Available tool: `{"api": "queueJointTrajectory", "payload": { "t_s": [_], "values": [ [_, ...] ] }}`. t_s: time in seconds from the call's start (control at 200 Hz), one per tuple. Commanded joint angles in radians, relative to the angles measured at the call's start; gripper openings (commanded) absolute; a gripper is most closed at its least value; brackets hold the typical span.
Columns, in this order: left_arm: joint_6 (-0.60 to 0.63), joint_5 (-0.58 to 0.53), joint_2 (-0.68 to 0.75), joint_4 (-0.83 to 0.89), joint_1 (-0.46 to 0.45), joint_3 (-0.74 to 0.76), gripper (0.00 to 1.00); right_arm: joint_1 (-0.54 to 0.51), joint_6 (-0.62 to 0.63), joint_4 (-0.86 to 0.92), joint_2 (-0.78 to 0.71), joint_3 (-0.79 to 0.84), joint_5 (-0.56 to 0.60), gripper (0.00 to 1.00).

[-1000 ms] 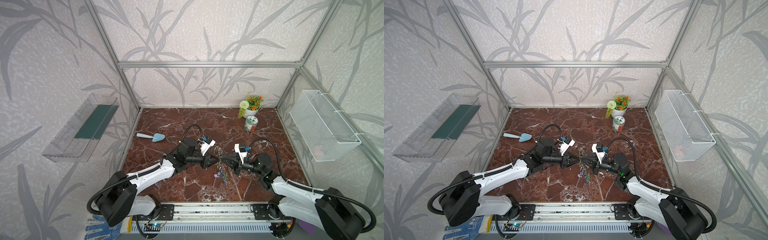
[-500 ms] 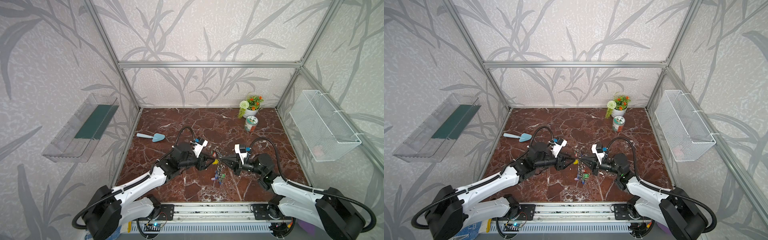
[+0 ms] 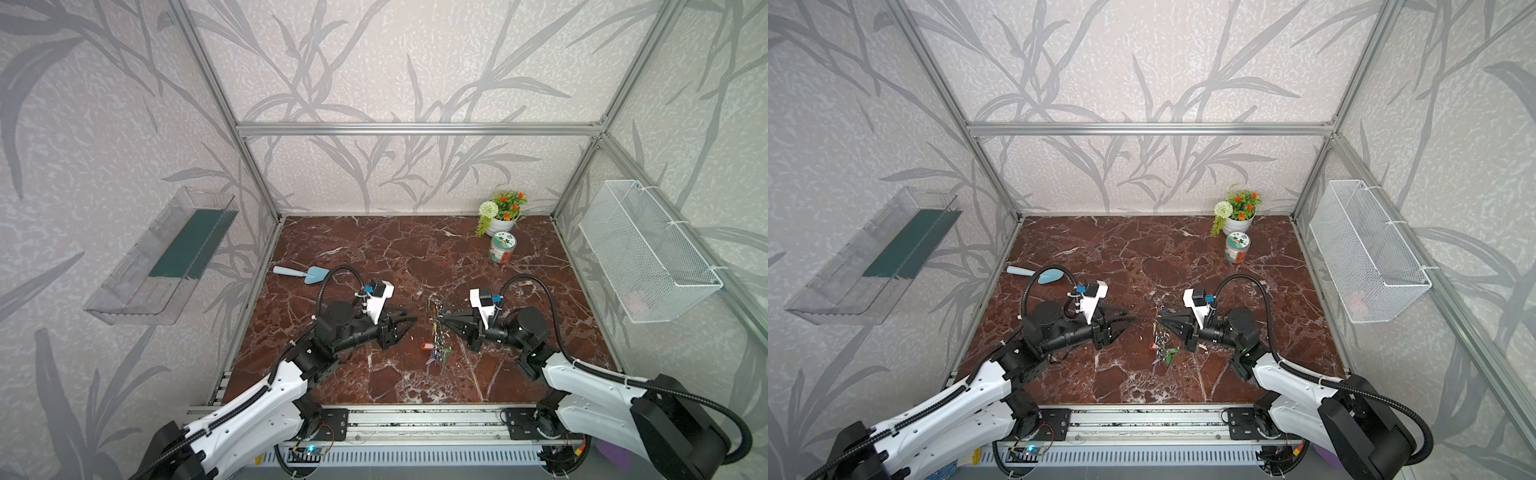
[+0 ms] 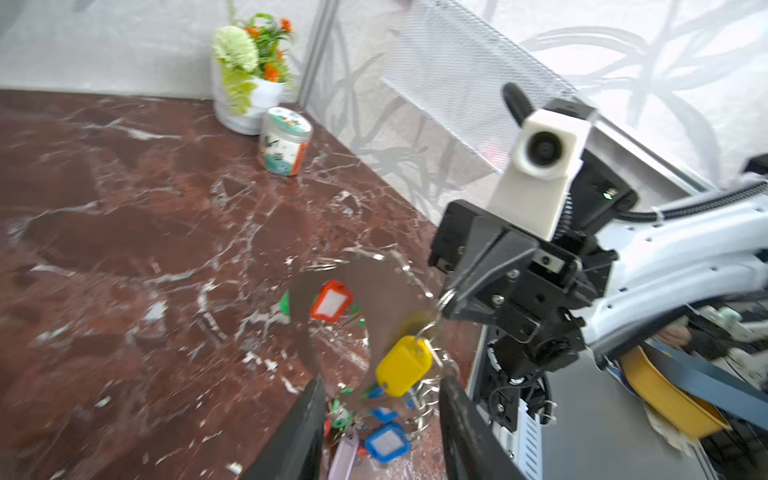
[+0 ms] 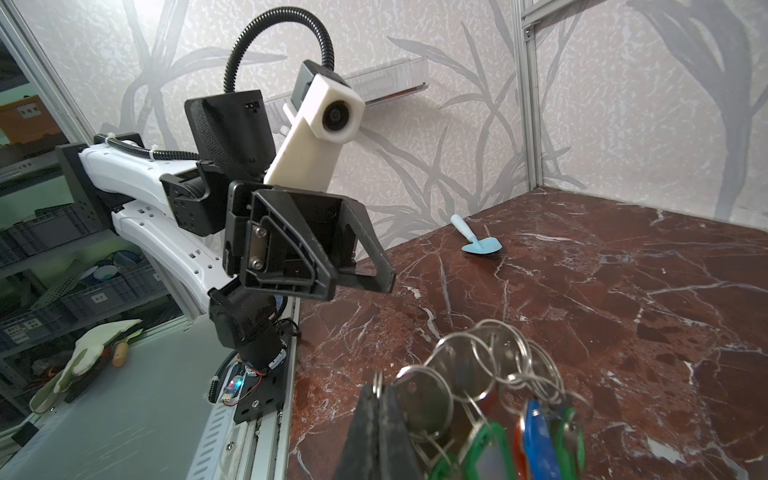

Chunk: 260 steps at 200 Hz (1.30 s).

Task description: Put the keys on the keyring

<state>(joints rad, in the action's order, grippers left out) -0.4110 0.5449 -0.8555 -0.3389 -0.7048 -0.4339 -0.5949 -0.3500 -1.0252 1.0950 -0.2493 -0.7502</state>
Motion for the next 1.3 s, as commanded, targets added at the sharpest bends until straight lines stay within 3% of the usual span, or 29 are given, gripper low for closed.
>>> {"api": "queueJointTrajectory", "payload": {
  "t_s": [0.0, 0.18, 0.41, 0.565, 0.97, 1.165, 1.295],
  "values": [
    [0.080, 0.090, -0.071, -0.248, -0.024, 0.036, 0.46, 0.010, -0.047, -0.126, 0.011, -0.034, -0.039, 0.00],
    [0.145, 0.118, -0.208, -0.530, -0.049, 0.088, 0.47, 0.042, -0.121, -0.205, 0.053, -0.039, -0.074, 0.00],
    [0.189, 0.116, -0.275, -0.587, -0.060, 0.084, 0.43, 0.049, -0.138, -0.227, 0.081, -0.041, -0.090, 0.00],
    [0.223, 0.081, -0.270, -0.536, -0.060, 0.070, 0.43, 0.049, -0.136, -0.234, 0.091, -0.042, -0.090, 0.00],
    [0.197, 0.098, -0.356, -0.571, -0.060, 0.019, 0.42, 0.050, -0.161, -0.294, 0.131, -0.042, -0.104, 0.00],
    [0.152, 0.135, -0.412, -0.656, -0.060, 0.009, 0.37, 0.049, -0.152, -0.284, 0.129, -0.043, -0.103, 0.00],
    [0.134, 0.152, -0.439, -0.690, -0.060, 0.005, 0.28, 0.049, -0.149, -0.277, 0.127, -0.042, -0.100, 0.00]
  ]
}}
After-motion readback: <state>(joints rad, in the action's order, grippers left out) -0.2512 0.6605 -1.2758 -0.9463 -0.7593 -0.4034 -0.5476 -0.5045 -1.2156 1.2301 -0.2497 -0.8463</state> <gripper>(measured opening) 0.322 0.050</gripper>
